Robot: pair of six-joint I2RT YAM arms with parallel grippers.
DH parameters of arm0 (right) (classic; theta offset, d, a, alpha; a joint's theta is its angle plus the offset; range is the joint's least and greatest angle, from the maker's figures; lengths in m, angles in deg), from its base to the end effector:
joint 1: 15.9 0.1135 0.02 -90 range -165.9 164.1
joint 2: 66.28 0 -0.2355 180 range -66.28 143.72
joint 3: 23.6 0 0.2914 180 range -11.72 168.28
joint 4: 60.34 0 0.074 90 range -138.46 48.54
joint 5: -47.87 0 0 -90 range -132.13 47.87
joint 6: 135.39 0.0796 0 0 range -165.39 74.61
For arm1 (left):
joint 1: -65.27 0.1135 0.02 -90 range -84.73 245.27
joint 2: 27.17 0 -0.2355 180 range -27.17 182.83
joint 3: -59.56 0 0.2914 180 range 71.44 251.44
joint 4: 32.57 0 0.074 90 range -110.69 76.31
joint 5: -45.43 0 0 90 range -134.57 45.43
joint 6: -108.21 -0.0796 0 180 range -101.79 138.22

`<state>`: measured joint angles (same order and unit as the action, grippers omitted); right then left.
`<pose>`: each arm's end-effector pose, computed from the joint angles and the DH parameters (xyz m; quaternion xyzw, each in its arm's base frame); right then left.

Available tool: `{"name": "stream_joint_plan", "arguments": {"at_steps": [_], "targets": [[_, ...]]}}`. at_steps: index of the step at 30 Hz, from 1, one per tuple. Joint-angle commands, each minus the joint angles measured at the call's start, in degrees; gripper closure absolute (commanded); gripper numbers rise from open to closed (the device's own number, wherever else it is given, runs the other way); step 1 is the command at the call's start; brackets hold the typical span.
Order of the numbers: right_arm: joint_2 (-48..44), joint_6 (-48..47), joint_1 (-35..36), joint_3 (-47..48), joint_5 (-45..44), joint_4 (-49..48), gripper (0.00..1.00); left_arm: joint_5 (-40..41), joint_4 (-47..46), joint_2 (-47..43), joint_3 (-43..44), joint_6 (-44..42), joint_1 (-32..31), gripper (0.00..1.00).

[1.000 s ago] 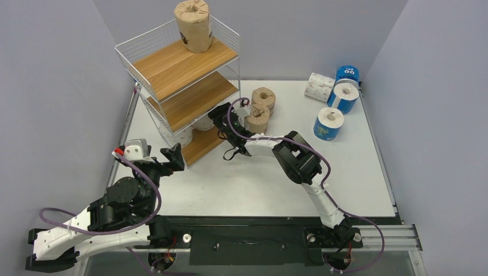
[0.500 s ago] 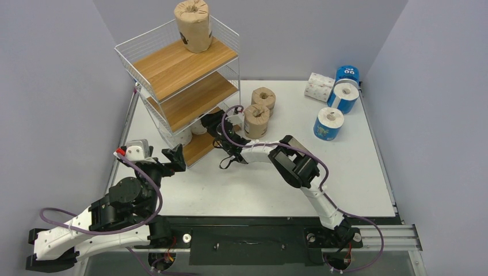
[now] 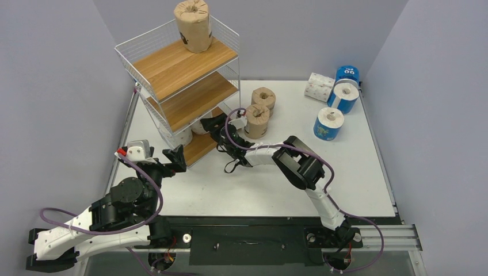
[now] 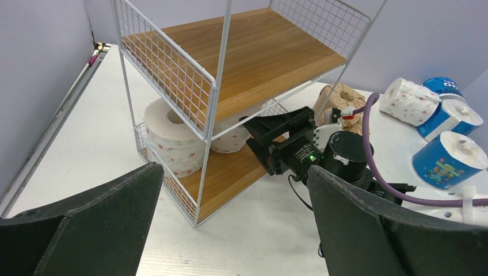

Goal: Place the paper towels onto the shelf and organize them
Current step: Adjust the paper towel on the shelf.

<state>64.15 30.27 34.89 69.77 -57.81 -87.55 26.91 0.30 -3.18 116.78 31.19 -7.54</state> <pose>0.3667 0.4154 0.0914 0.2490 0.7214 0.5224 0.3805 0.1158 -0.1190 0.3696 -0.0738 0.7025 -0.0903 0.7020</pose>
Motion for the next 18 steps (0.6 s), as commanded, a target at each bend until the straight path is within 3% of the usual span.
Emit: {"name": "stream_joint_plan", "arguments": {"at_steps": [1, 13, 18], "targets": [[-4.6, -1.5, 0.0, -2.1, 2.1, 2.9, 0.40, -0.6, 0.3, -0.5, 0.4, 1.1, -0.1, 0.03], [-7.5, -2.4, -2.1, -2.9, 5.3, 2.1, 0.24, -1.0, 1.5, 0.1, 0.9, 2.7, -0.1, 0.03], [-9.2, -3.4, -2.7, -4.3, 5.5, 1.3, 0.23, -1.1, 2.1, 0.2, 1.2, 3.1, -0.1, 0.03]]}}
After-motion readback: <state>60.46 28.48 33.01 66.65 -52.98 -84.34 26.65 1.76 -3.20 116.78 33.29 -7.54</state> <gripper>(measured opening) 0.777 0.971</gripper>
